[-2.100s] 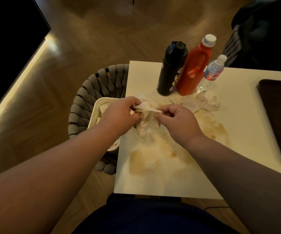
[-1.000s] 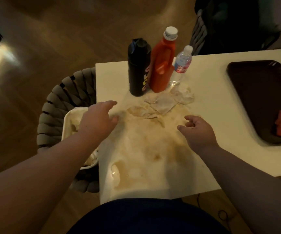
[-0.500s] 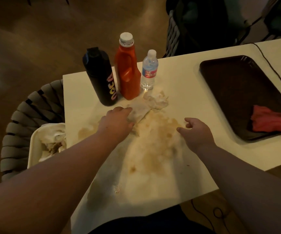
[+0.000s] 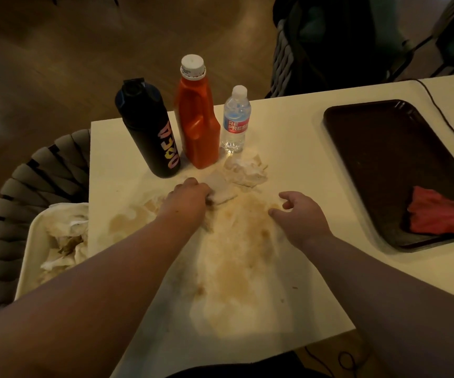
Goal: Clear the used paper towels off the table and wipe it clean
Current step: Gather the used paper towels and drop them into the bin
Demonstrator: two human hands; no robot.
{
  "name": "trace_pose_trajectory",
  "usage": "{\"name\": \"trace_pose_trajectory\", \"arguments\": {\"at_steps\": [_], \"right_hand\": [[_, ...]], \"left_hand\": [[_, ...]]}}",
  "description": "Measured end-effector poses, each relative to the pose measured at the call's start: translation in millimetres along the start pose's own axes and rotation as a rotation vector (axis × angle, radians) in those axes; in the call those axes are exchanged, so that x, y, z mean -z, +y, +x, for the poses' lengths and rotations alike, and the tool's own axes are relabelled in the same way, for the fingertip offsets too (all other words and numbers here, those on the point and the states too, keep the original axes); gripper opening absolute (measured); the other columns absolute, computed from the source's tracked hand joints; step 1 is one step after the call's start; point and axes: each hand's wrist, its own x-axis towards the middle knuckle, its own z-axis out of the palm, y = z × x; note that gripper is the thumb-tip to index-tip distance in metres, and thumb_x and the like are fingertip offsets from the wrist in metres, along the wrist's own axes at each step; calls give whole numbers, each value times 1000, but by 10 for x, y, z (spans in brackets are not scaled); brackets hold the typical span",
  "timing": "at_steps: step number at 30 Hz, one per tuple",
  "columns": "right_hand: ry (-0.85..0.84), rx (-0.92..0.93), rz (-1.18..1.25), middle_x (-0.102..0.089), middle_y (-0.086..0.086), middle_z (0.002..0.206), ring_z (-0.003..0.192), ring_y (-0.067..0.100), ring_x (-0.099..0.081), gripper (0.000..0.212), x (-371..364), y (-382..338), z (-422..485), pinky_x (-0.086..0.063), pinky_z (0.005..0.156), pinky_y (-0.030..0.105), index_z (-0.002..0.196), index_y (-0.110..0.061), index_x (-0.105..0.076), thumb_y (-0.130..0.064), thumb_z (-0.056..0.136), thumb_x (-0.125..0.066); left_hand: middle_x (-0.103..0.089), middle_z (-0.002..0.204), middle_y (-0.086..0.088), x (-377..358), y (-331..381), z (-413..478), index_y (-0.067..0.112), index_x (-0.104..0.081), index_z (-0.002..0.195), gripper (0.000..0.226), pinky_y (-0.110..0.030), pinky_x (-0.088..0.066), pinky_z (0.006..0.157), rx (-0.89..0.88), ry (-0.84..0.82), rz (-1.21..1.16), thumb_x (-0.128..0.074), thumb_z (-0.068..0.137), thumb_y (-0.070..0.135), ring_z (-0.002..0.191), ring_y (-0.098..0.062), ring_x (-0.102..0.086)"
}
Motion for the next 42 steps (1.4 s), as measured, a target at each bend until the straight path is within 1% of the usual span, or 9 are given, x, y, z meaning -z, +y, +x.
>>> {"name": "trace_pose_trajectory", "arguments": {"at_steps": [5, 8, 11, 15, 18, 21, 29, 32, 42], "right_hand": [[-44, 19, -58, -56, 7, 133, 112, 20, -58, 59, -72, -194, 269, -40, 89, 25, 144, -24, -53, -33, 90, -72], [-68, 39, -76, -48, 10, 139, 121, 26, -57, 65, -141, -355, 401, -40, 91, 27, 149, -28, -47, -36, 89, -71], [-66, 62, -87, -52, 11, 137, 121, 28, -57, 61, -234, -502, 538, -44, 96, 32, 145, -27, -52, -38, 89, -70], [-33, 65, -110, -69, 6, 116, 104, 26, -63, 27, -340, -659, 599, -45, 80, 29, 113, -21, -72, -24, 89, -60], [-5, 56, -53, -69, 1, 99, 91, 23, -61, 19, -352, -721, 512, -40, 71, 28, 96, -21, -72, -18, 86, -56], [5, 57, 49, -67, -3, 96, 90, 21, -61, 18, -343, -820, 331, -43, 72, 29, 99, -22, -71, -20, 87, -58], [-96, 202, 82, -66, -7, 98, 86, 11, -58, 17, -509, -1146, -473, -40, 64, 22, 104, -23, -73, -29, 89, -68], [-156, 230, 77, -67, -7, 99, 91, 13, -60, 19, -669, -1278, -734, -41, 71, 25, 106, -24, -73, -30, 90, -68], [-192, 273, 27, -63, -13, 90, 78, -1, -56, 9, -883, -1511, -1200, -40, 60, 18, 101, -30, -67, -32, 92, -68]], "left_hand": [[-53, 124, -4, 145, -106, -216, 19, -68, 126, 29, -26, -42, 89, 48, 196, -219, -51, 103, 19, 98, -15, -52], [-55, 117, 1, 235, -243, -458, 20, -71, 123, 27, -19, -35, 89, 72, 339, -295, -56, 101, 17, 95, -7, -47], [-54, 107, 9, 285, -428, -670, 21, -72, 117, 23, -16, -35, 84, 95, 430, -321, -61, 98, 16, 91, -2, -49], [-54, 103, 11, 274, -616, -884, 21, -73, 113, 20, -20, -41, 83, 137, 481, -334, -63, 97, 14, 86, -1, -51], [-57, 104, 10, 253, -730, -1029, 21, -73, 112, 19, -18, -41, 79, 167, 522, -357, -64, 96, 14, 82, 4, -51], [-58, 103, 9, 251, -862, -1153, 22, -73, 110, 17, -14, -41, 76, 211, 548, -383, -64, 97, 15, 83, 1, -54], [-62, 104, 7, 218, -1194, -1567, 22, -72, 111, 16, -29, -53, 86, 276, 568, -409, -64, 98, 22, 87, -7, -59], [-60, 103, 9, 198, -1299, -1720, 21, -72, 111, 16, -33, -54, 91, 271, 555, -431, -64, 98, 21, 91, -9, -59], [-61, 107, 3, 82, -2155, -1900, 18, -71, 117, 20, -32, -61, 77, 499, 646, -469, -61, 99, 19, 80, -10, -61]]}}
